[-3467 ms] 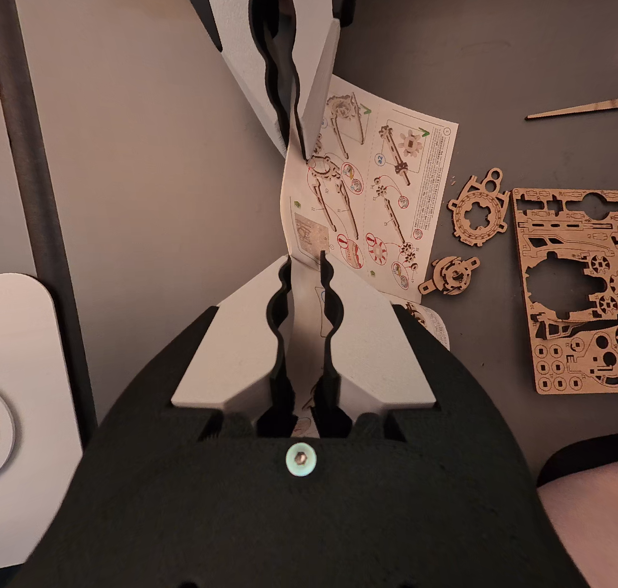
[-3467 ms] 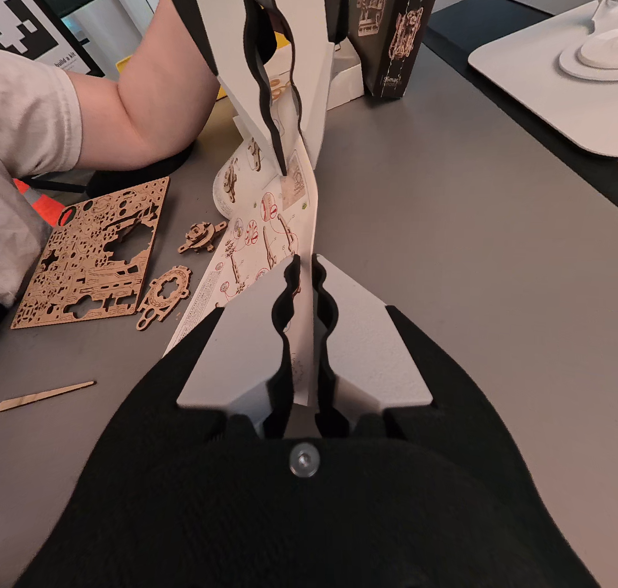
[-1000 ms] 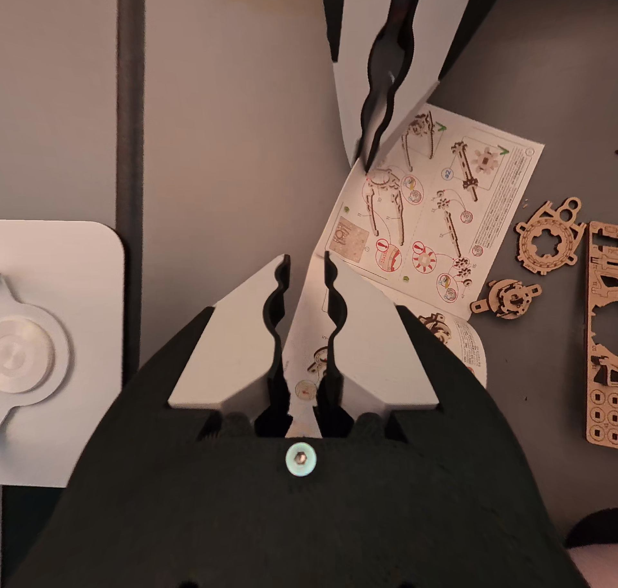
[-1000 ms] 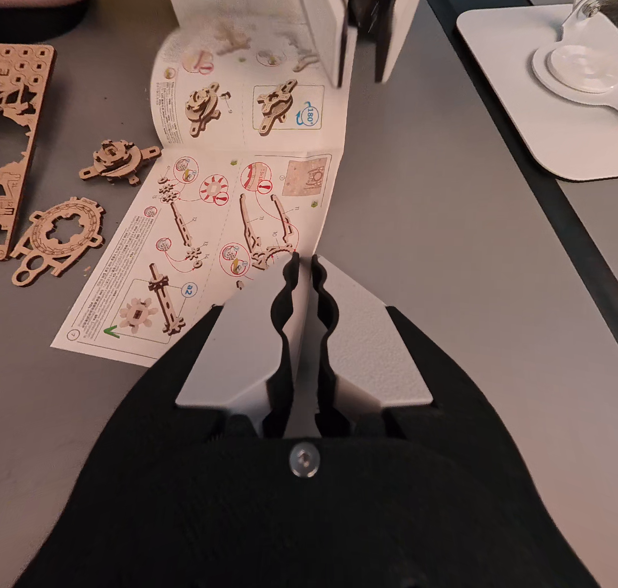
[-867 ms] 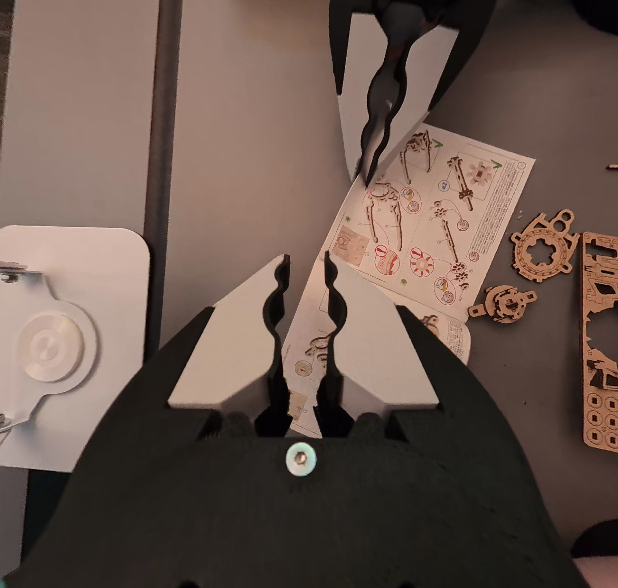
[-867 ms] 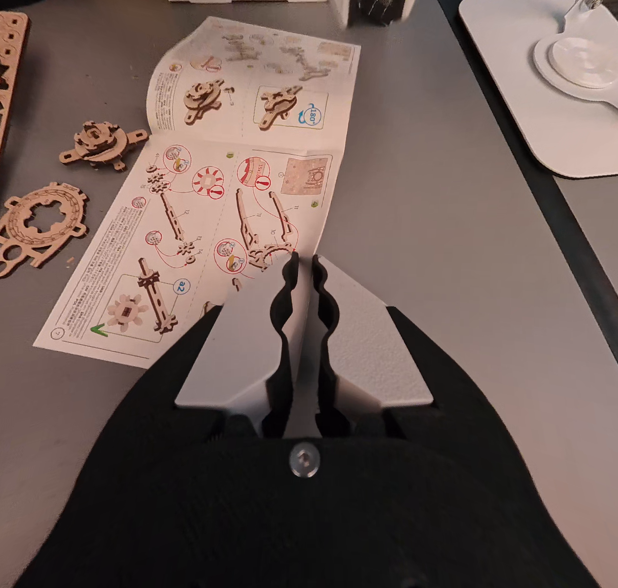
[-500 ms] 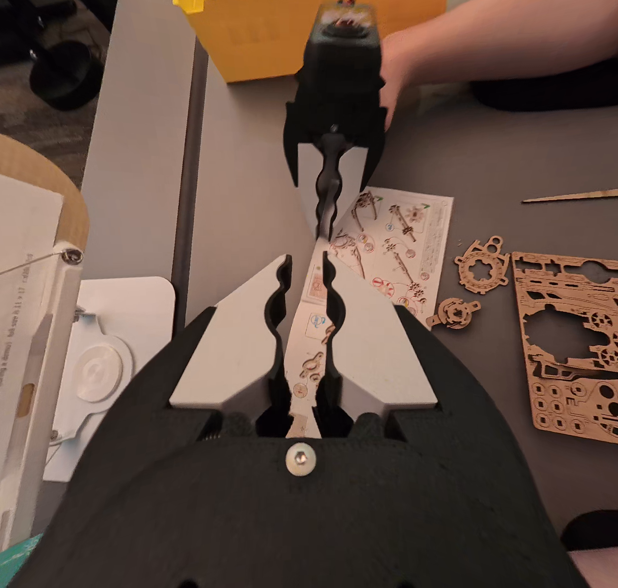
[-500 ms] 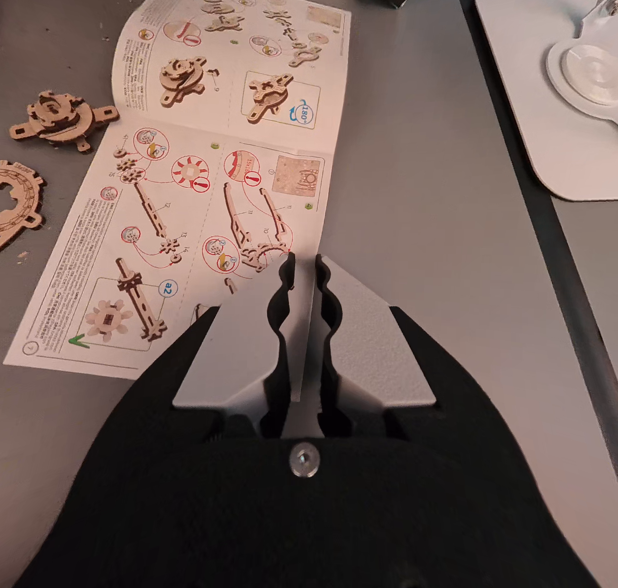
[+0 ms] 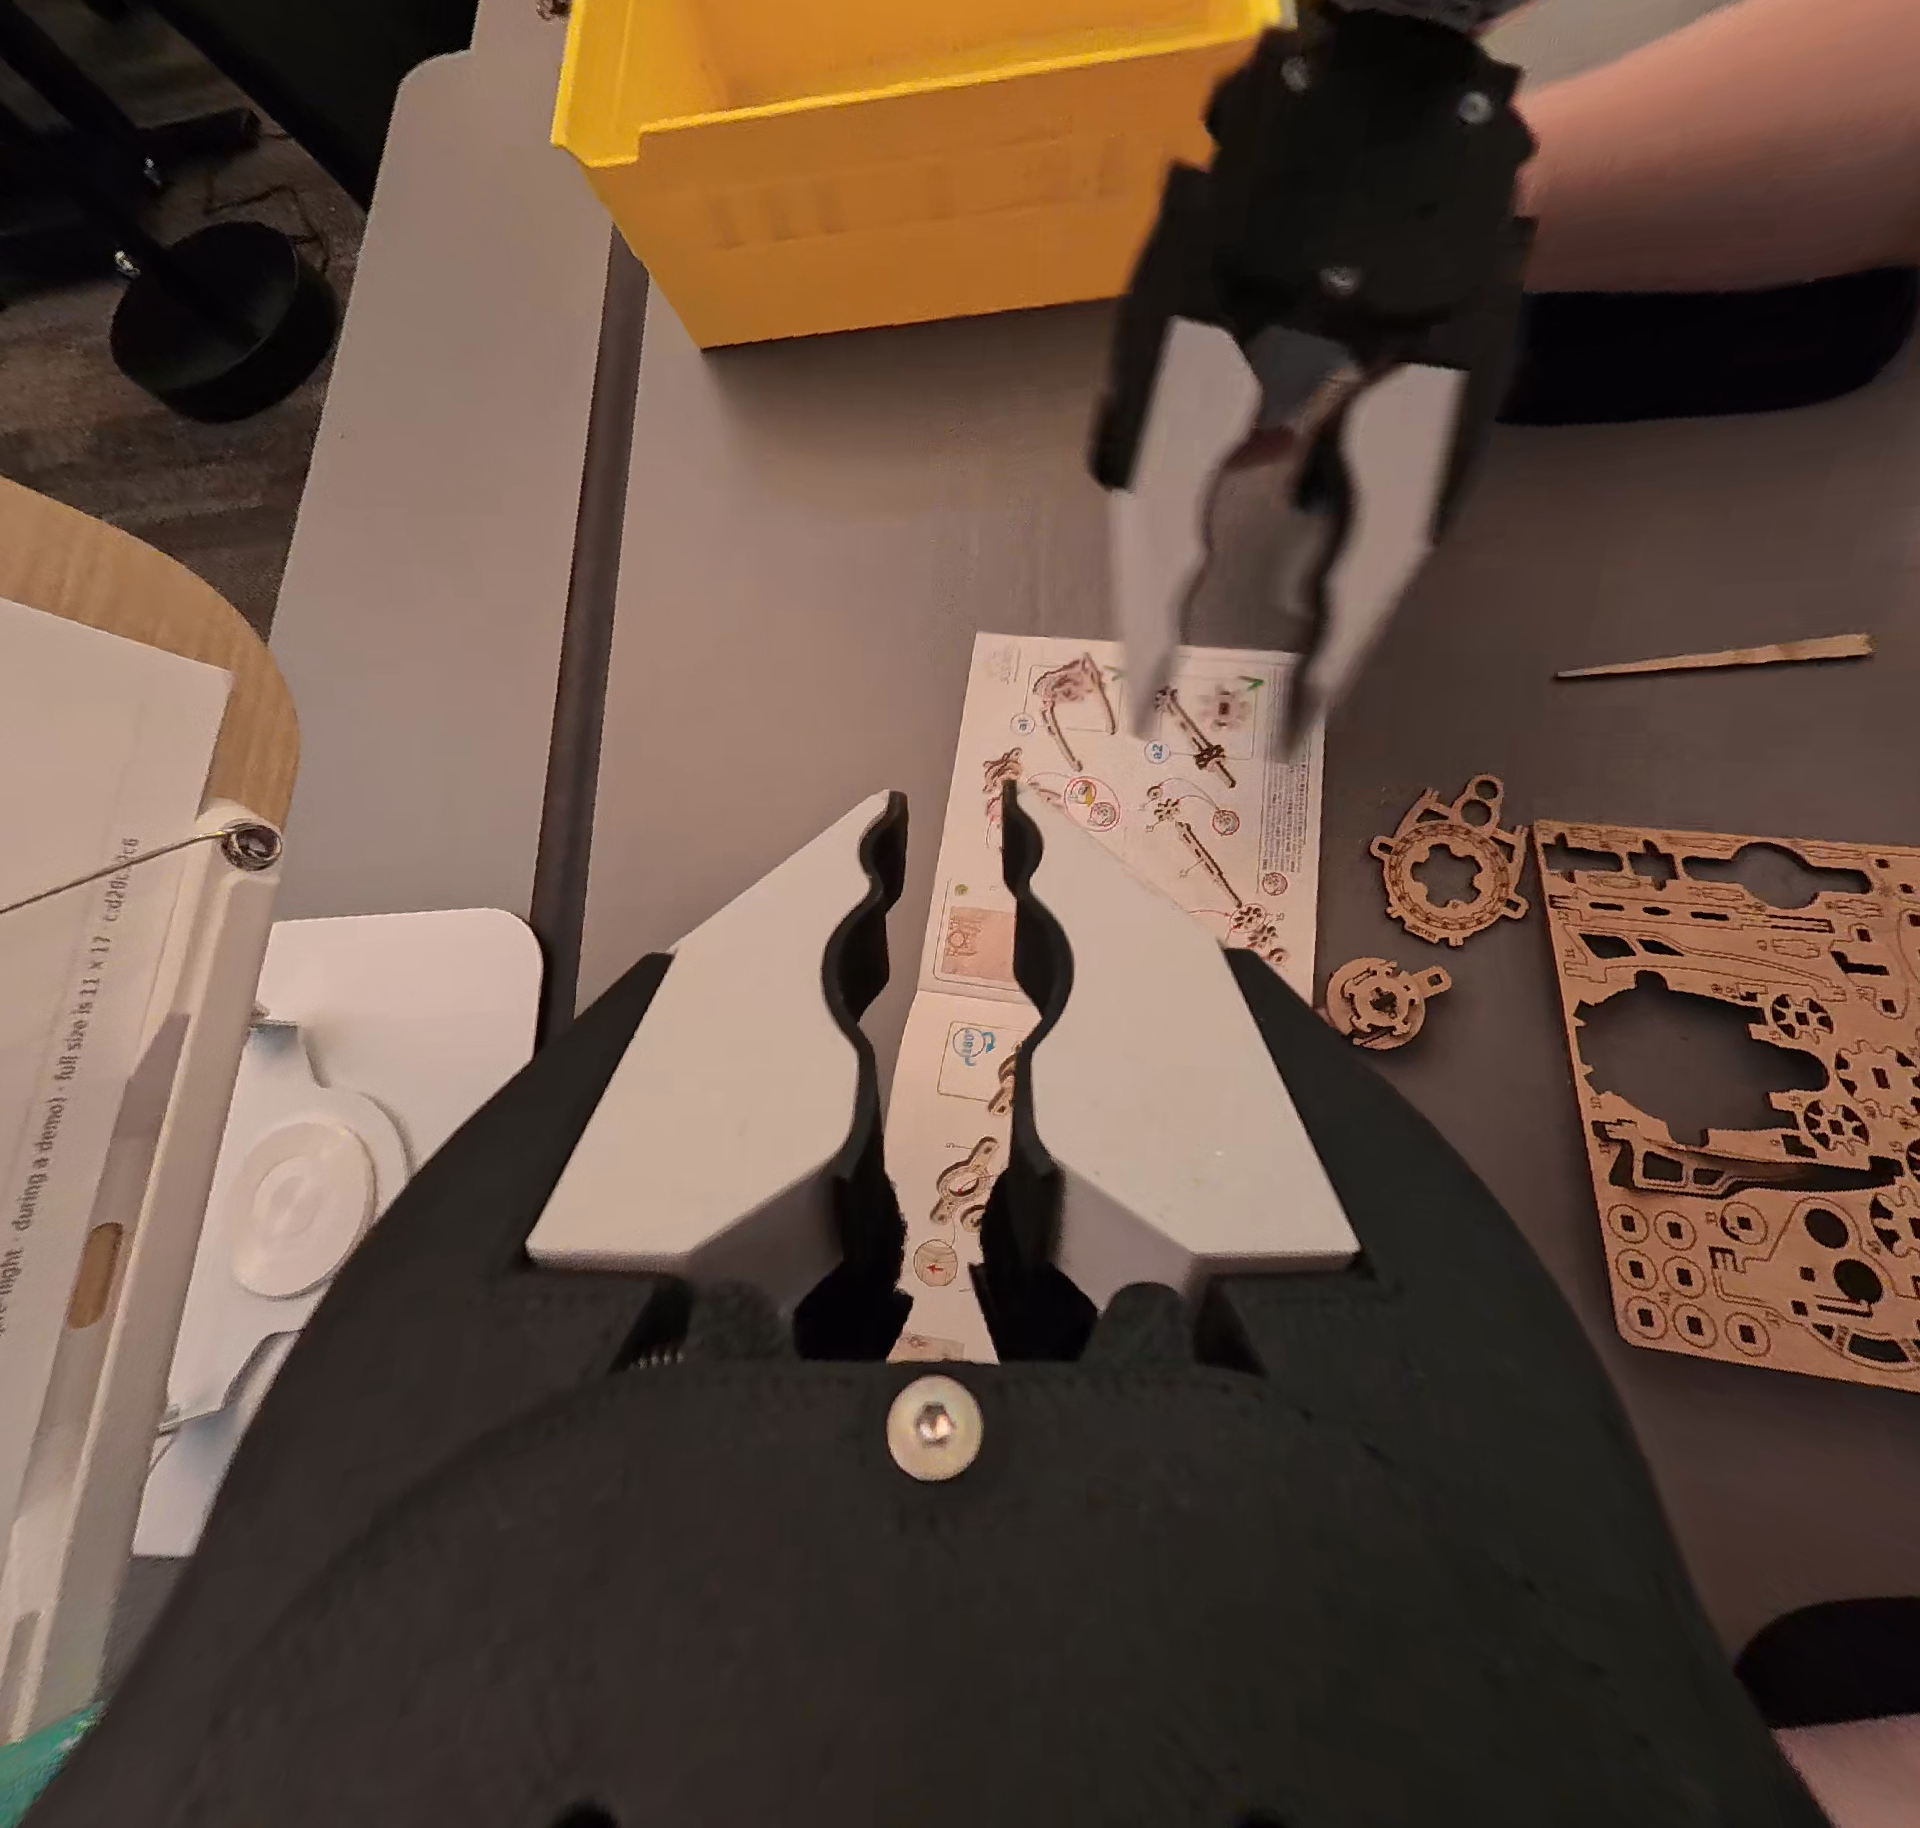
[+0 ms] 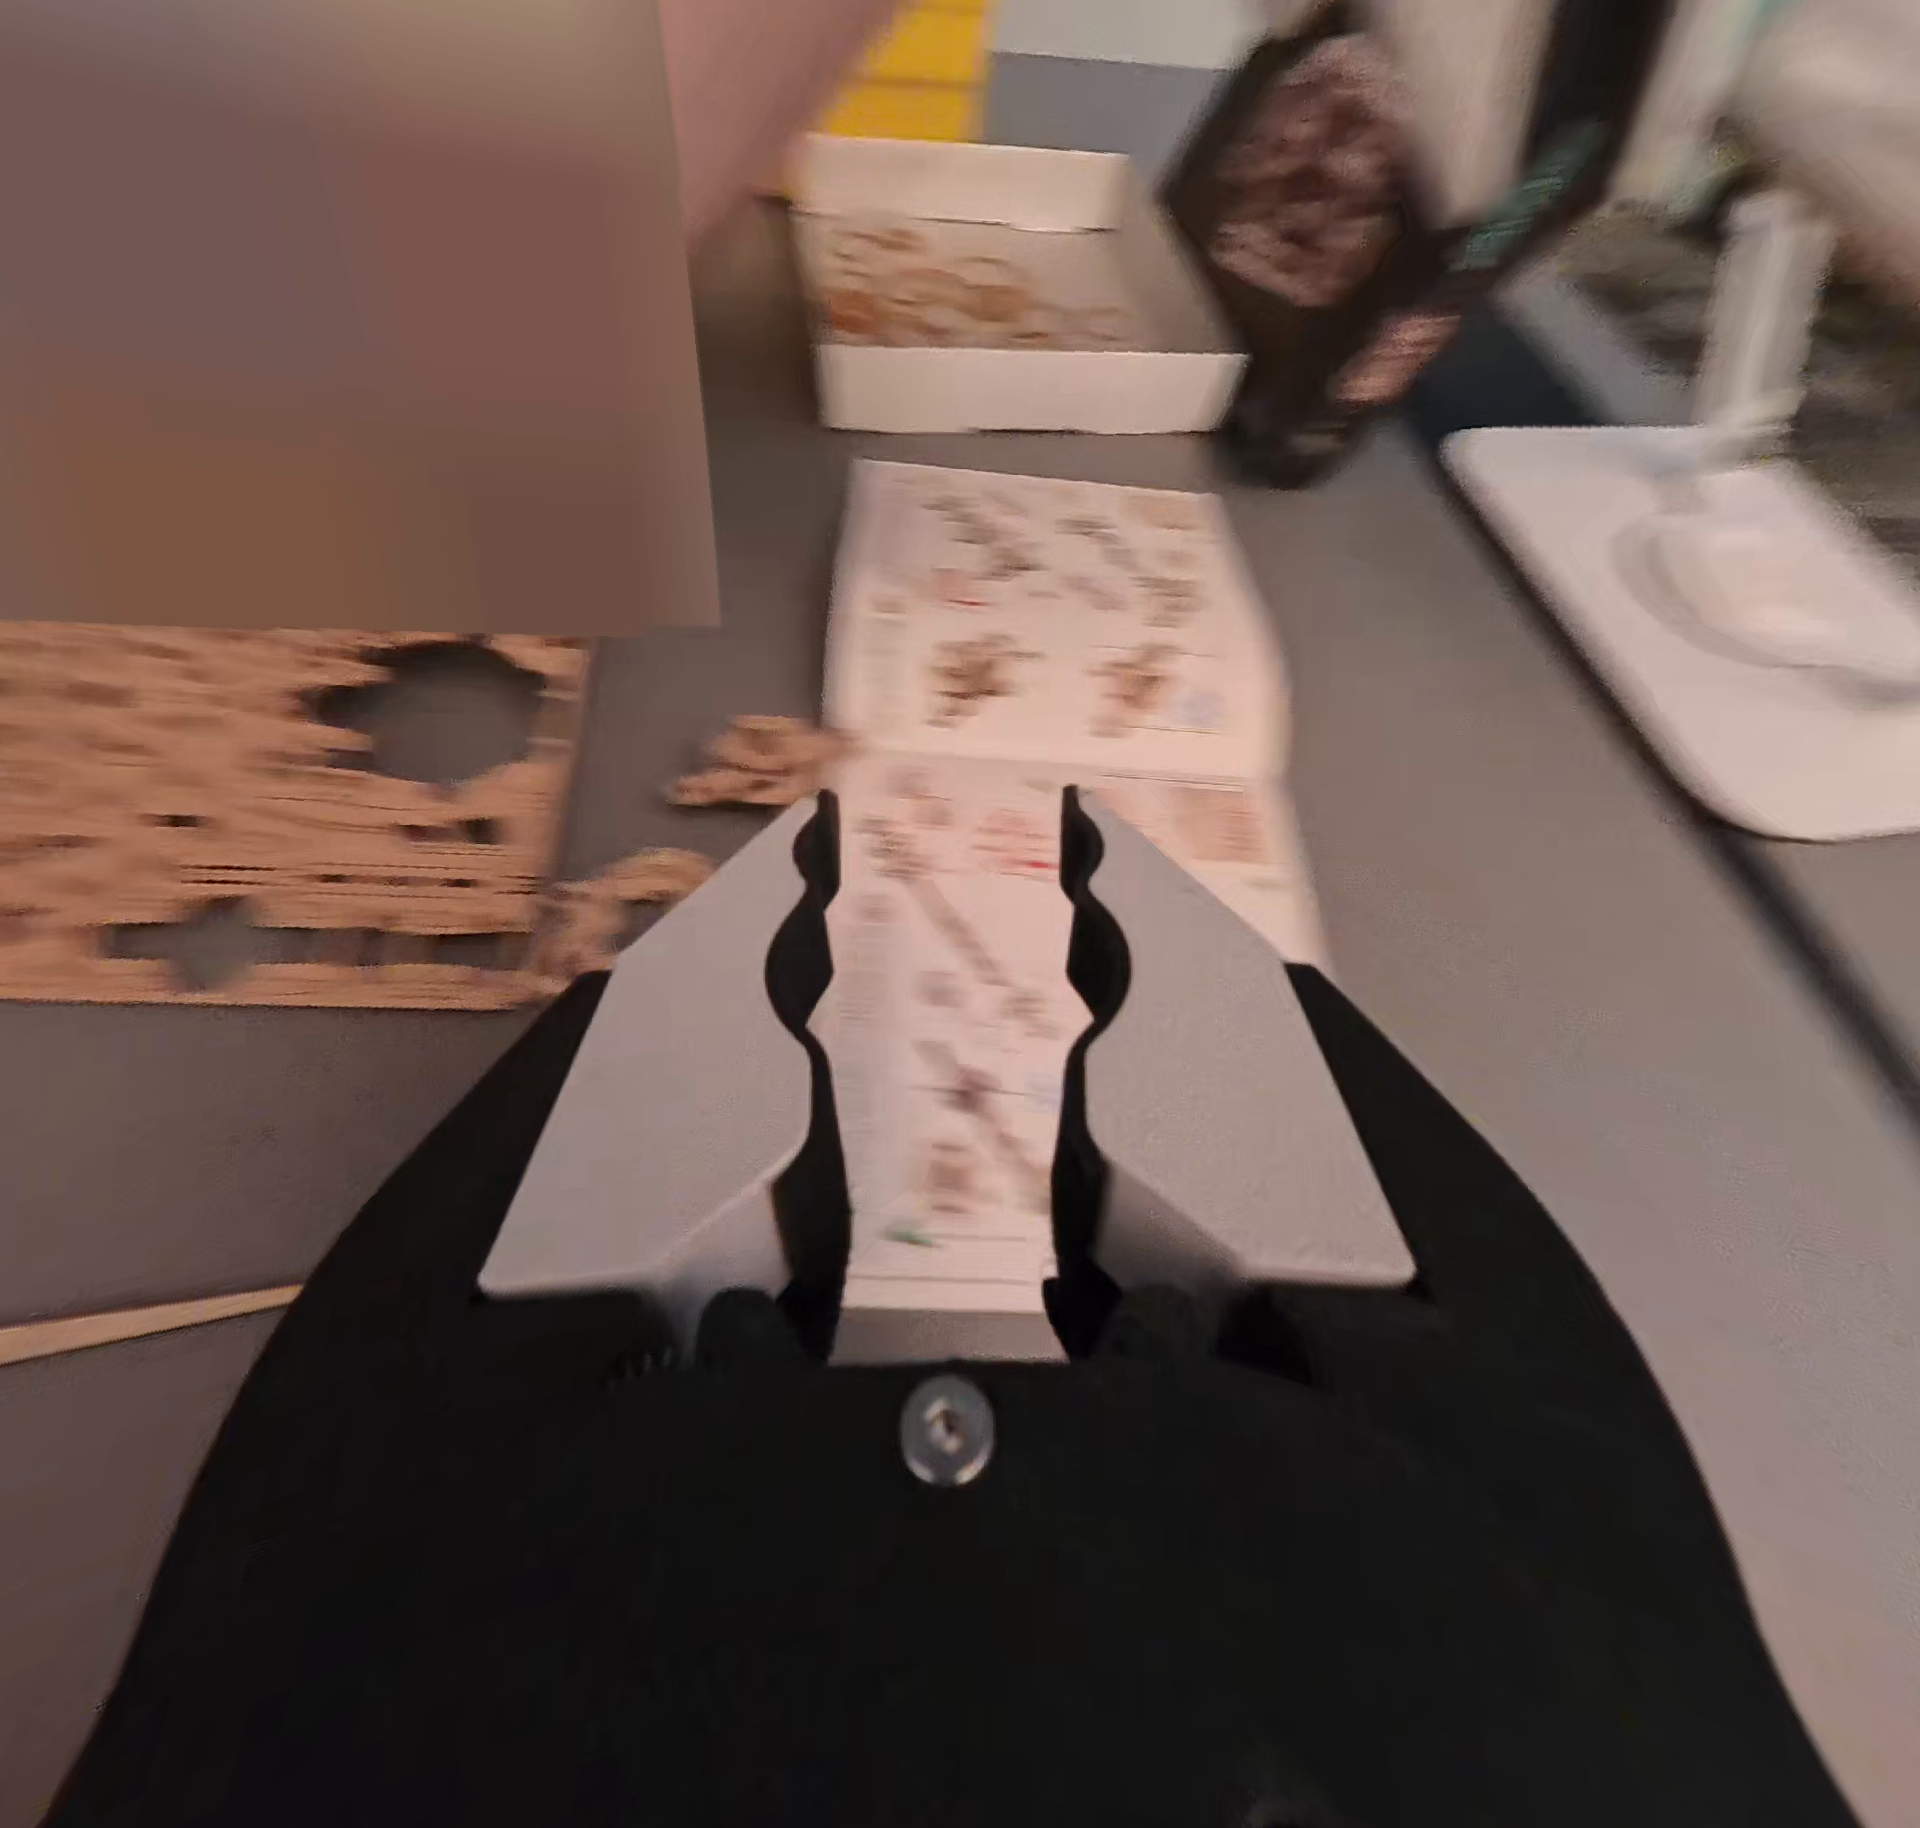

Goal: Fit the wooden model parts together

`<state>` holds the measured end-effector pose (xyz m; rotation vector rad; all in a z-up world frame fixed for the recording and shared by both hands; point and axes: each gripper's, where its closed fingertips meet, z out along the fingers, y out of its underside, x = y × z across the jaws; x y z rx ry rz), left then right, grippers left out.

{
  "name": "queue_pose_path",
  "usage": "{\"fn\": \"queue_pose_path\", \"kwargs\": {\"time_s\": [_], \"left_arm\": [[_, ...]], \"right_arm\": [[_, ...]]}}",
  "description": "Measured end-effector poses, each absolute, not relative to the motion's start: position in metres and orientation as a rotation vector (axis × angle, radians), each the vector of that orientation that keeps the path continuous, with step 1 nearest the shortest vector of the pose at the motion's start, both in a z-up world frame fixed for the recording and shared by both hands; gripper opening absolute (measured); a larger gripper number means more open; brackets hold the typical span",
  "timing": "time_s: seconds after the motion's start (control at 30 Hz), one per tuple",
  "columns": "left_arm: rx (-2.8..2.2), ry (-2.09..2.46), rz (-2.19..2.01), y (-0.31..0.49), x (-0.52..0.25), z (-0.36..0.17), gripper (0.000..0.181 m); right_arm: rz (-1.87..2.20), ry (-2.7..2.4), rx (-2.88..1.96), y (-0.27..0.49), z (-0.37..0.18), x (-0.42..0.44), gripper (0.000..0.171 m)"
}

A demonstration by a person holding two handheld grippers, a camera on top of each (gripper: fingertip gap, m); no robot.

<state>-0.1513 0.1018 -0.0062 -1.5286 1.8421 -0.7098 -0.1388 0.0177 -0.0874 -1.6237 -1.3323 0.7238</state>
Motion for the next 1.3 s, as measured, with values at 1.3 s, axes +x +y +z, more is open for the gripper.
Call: {"fn": "queue_pose_path", "kwargs": {"time_s": [1.3], "left_arm": [[-1.446, 1.778, -0.826, 0.089, -0.155, 0.022, 0.015]], "right_arm": [[0.871, -1.723, -1.682, -0.059, -0.163, -0.156, 0.061]]}}
